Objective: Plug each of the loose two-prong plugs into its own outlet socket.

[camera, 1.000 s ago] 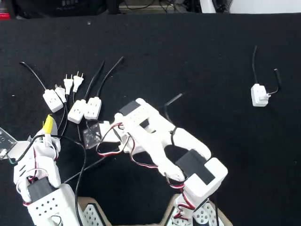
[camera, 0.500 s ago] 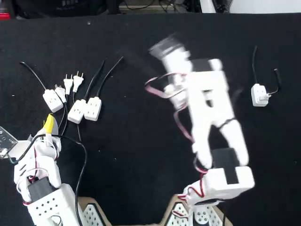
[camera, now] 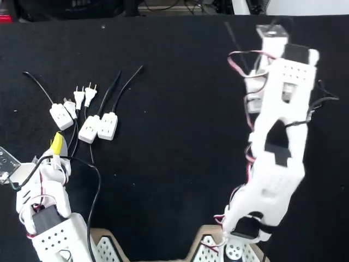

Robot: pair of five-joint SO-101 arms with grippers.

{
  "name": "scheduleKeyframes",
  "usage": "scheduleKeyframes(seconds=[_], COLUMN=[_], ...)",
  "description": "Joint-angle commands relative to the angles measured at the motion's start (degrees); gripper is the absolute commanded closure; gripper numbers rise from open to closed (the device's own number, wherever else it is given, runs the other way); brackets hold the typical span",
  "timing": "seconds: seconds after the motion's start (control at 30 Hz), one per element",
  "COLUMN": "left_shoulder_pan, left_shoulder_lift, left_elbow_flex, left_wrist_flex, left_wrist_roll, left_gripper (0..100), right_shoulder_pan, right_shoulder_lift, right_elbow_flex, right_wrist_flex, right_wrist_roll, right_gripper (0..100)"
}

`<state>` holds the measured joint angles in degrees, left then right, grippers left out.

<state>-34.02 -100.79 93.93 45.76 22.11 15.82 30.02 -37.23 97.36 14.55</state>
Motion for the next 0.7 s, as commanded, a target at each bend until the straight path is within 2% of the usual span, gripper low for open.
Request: scheduleKeyframes(seconds=[0.0,0.4,0.57,0.67], left_shoulder_pan=[0.57,0.57,0.57,0.57], left_shoulder_lift=[-0.62,-0.62,-0.62,-0.62], left_elbow_flex=[-2.86,-2.77,-2.77,-2.77], left_wrist_flex=[-0.88,-0.88,-0.88,-0.88], left_wrist_roll=[0.62,0.62,0.62,0.62], left_gripper=[70,70,70,70], right_shoulder_pan=[4.13,6.68,8.79,10.02], right_shoulder_lift=[9.10,34.51,39.96,40.57], right_elbow_flex=[-14.29,-44.70,-51.82,-51.82], right_wrist_flex=[1.05,1.05,1.58,2.81], right_wrist_roll=[-0.18,0.00,7.21,8.44], right_gripper=[98.6,98.6,98.6,98.6])
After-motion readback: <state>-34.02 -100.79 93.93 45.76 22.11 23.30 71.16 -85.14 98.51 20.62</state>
